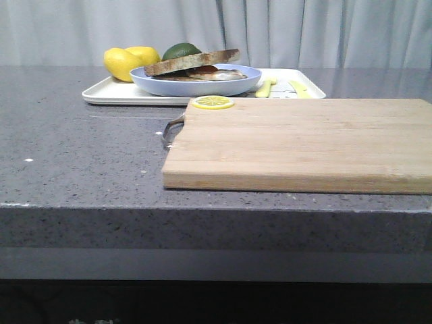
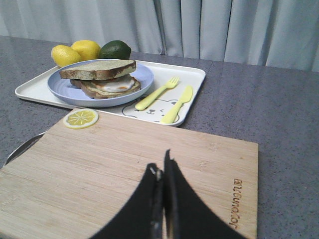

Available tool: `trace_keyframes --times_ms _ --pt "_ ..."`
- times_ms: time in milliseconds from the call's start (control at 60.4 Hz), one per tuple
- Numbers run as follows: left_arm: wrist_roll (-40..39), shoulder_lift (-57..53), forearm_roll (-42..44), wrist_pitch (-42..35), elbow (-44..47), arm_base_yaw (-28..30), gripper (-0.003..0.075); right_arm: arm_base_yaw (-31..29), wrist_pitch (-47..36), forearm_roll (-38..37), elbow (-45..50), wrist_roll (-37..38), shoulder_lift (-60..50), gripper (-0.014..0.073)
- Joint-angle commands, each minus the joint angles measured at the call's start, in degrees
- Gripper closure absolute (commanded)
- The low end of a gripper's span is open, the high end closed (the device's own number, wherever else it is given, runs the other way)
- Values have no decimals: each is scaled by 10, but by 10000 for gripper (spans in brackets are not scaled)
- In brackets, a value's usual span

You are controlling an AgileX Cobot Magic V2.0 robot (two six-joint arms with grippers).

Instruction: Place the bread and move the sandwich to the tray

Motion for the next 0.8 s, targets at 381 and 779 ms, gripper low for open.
trace_keyframes --times_ms 381,779 --pt "-8 -26 1 -50 -12 -2 741 0 -38 3 -16 0 0 654" --pt "-8 -41 0 -96 9 16 741 0 -37 3 -16 0 0 654"
